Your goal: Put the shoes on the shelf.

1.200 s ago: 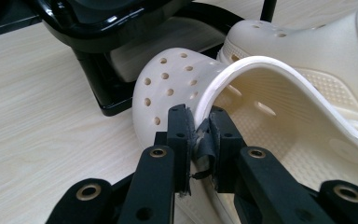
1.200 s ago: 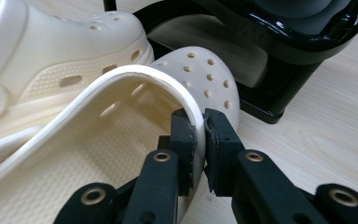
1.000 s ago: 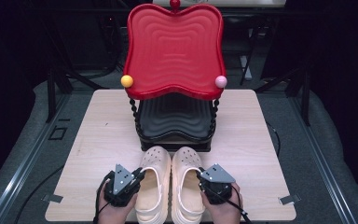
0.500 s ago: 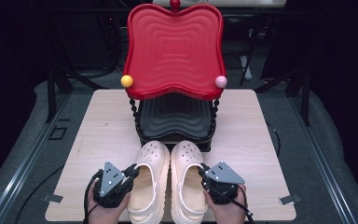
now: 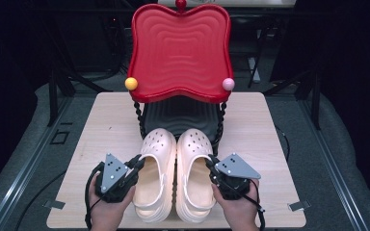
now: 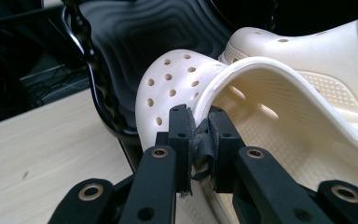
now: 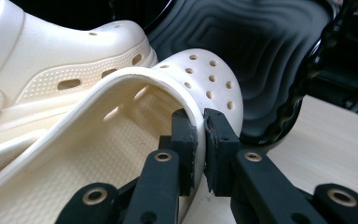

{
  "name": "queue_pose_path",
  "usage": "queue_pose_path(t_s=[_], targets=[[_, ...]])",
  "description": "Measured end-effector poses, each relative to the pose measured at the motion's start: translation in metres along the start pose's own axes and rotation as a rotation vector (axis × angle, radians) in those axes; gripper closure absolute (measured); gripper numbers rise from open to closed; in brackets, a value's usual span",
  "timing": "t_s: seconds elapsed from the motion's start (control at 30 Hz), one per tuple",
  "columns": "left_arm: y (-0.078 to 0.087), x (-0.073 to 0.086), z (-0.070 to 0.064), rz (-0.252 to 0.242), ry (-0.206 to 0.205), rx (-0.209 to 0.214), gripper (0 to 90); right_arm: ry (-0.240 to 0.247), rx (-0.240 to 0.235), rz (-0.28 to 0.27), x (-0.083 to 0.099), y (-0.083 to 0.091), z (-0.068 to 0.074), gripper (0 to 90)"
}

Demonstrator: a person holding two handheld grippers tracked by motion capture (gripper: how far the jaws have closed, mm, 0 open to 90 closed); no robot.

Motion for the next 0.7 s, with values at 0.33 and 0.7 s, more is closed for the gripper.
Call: queue_pose_path(t_s=[0.33, 0.7], targets=[[-0.041, -0.015, 0.017, -0.011, -0.012, -0.017, 81.9, 0.036, 0.02, -0.011, -0.013, -0.033, -0.016, 83.4], [-0.085, -0.027, 0.03, -0.027, -0.044, -0.057, 82.0, 0.066, 0.076, -0.032, -0.032, -0.073, -0.04, 83.2]])
Point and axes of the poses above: each handheld gripper's, and its own axes: y roughly backward along the jaws, x roughly out of its underside, z roughly to its left, the point moved 5 cm from there along -y, roughly forward along the jaws, and after that the axes turned 7 degrees about -z, right-handed, at the moved point
